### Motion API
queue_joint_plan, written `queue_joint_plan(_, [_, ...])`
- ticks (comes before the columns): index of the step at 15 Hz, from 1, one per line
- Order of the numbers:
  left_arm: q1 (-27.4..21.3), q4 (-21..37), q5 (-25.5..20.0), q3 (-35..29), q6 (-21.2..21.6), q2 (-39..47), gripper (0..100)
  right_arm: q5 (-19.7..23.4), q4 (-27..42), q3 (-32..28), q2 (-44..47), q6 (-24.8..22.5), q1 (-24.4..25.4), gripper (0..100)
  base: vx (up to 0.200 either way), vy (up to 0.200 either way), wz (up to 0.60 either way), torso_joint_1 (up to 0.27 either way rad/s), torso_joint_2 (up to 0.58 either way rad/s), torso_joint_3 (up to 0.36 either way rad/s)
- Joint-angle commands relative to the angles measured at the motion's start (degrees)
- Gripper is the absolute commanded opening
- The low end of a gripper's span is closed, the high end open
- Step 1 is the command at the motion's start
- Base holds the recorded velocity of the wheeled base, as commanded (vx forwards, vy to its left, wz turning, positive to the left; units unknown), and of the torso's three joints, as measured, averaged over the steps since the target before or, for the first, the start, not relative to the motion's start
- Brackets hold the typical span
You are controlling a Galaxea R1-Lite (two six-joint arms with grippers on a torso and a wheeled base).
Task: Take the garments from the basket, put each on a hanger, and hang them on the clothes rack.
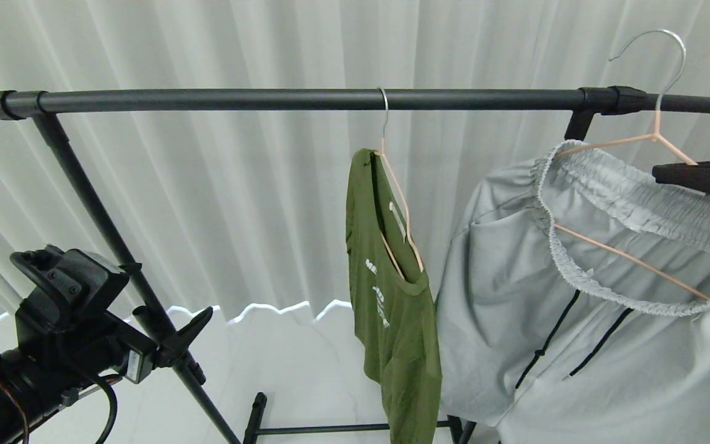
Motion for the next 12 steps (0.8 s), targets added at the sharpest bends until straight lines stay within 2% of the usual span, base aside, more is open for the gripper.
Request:
queue_joint_plan(1, [0.0,0.0,0.1,0.0,-0.1,0.2,100,-0.1,0.0,-0.2,1.7,0.1,0.3,0,0.000,0.000,0.00,0.000,0.00,0.000])
queue_joint_plan(8, [0.0,0.0,0.1,-0.1,-0.1,0.0,100,-0.6,-2.4,-3.2,8.6,0.0,0.6,0,0.000,0.000,0.00,0.000,0.00,0.000])
queue_joint_plan(12, [0.0,0.0,0.1,0.0,0.0,-0.3,100,-5.2,-2.2,-7.7,15.2,0.1,2.3,0,0.000,0.000,0.00,0.000,0.00,0.000])
